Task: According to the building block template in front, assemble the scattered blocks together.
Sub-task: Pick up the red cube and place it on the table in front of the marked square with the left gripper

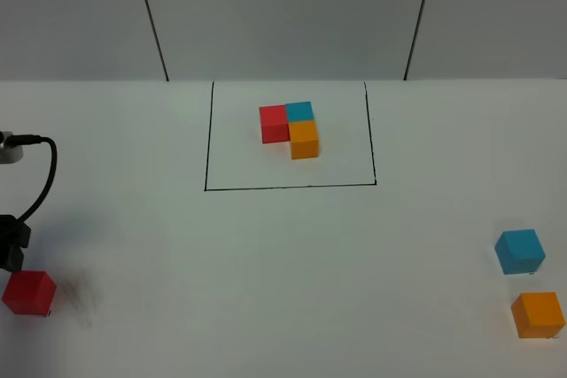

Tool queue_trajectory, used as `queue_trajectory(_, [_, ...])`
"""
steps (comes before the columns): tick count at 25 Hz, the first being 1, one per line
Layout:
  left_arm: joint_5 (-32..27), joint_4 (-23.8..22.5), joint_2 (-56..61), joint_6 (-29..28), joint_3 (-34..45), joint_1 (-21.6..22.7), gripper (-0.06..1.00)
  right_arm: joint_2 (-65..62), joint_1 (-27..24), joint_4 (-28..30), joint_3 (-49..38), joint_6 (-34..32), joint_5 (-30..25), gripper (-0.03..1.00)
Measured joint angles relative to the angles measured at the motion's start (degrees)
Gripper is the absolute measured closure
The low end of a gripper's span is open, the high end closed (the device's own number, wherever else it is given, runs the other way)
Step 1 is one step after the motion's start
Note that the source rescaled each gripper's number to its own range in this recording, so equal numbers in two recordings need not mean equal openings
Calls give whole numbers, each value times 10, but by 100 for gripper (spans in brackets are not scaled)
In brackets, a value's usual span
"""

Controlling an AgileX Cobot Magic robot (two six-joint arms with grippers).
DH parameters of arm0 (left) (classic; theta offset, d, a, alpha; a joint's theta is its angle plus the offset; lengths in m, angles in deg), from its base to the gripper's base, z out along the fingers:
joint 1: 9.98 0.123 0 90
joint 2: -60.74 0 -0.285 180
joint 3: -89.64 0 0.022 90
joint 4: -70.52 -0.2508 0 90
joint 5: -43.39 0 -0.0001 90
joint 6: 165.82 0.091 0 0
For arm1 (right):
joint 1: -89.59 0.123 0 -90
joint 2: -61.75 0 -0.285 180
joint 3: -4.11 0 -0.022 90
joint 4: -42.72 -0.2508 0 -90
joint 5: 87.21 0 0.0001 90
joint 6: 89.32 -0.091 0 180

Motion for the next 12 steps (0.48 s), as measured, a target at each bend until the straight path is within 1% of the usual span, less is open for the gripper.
queue_trajectory(5, [27, 5, -32, 0, 0, 0, -1, 0, 0, 0, 0, 0, 0, 33])
queue_trajectory(12, [32, 6, -64, 0, 0, 0, -1, 0, 0, 0, 0, 0, 0, 33])
